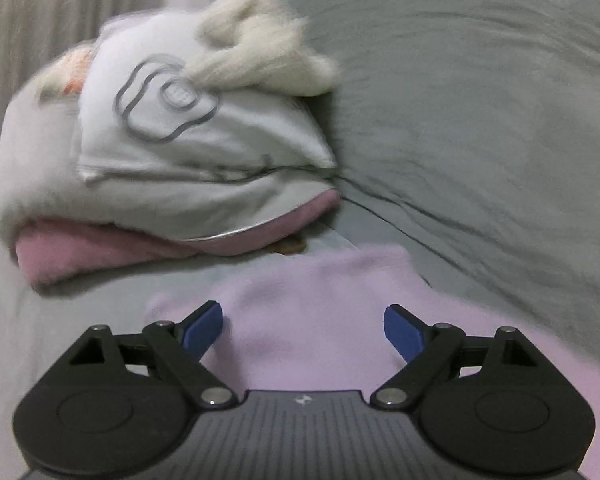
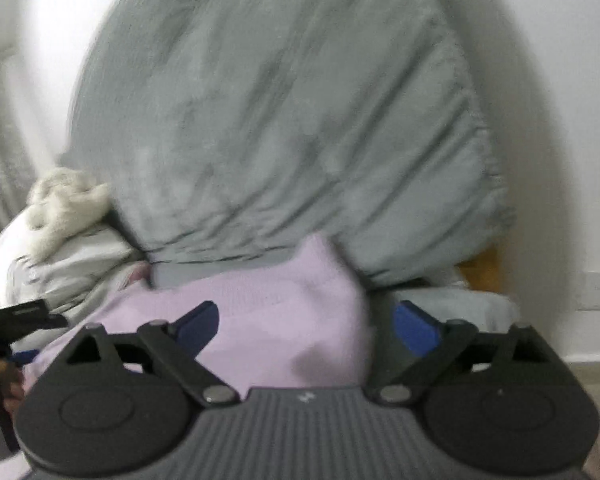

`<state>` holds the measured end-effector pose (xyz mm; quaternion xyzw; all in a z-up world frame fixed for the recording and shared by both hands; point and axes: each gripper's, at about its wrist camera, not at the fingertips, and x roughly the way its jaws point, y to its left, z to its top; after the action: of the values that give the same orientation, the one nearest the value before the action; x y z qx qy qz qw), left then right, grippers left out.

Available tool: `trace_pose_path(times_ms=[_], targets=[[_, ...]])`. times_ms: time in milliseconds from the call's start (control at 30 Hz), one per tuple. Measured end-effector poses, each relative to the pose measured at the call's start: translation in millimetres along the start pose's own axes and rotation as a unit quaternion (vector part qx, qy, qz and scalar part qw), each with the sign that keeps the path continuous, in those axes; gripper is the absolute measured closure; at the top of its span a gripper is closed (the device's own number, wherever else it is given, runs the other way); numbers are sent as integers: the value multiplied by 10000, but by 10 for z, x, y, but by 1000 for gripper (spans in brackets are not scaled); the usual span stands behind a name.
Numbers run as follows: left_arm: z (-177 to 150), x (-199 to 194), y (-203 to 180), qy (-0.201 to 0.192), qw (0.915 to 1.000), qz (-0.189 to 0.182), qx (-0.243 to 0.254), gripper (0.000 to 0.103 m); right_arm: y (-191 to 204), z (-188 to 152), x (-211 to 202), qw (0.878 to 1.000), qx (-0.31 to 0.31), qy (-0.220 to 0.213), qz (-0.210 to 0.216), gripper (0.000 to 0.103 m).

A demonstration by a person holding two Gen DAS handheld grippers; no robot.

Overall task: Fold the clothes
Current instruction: 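Open both grippers and release the folded sweater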

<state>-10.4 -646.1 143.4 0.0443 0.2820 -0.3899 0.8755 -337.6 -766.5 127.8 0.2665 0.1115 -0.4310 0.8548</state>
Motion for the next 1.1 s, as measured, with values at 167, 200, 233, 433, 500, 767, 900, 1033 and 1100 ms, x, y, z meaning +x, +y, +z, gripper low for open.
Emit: trace_pose_path(times_ms=[167, 200, 233, 433, 500, 767, 900, 1033, 1100], targets=[[-227, -24, -161, 0, 9995, -33, 302, 12, 571, -236, 100, 9997, -119, 86, 170, 37], [-206, 47, -136, 76, 9996, -29, 273, 10, 680, -299, 150, 9994, -257, 202, 125, 38], [-184, 118, -111, 151, 9996, -26, 245, 9, 805, -399, 227, 9980, -520, 348, -17, 38], [-251, 400, 13, 75, 9990, -150, 425, 0, 842, -551, 294, 9954, -861, 374, -167, 38], [-273, 430, 77, 27, 9990, -281, 336, 0, 804, -562, 276, 9956, -825, 420, -112, 38], [-73, 300, 306, -235, 9983, -540, 41, 9, 429, -496, 16, 9979, -282, 553, -156, 29], [-74, 242, 351, -450, 9979, -459, -25, 10, 321, -439, -44, 9980, 103, 401, -474, 25], [-209, 373, 181, -413, 9966, -20, 712, 3, 286, -443, -54, 9966, 319, 261, -718, 17], [-251, 444, 184, -380, 9978, 46, 548, 0, 257, -484, 16, 9963, 404, 384, -650, 7]])
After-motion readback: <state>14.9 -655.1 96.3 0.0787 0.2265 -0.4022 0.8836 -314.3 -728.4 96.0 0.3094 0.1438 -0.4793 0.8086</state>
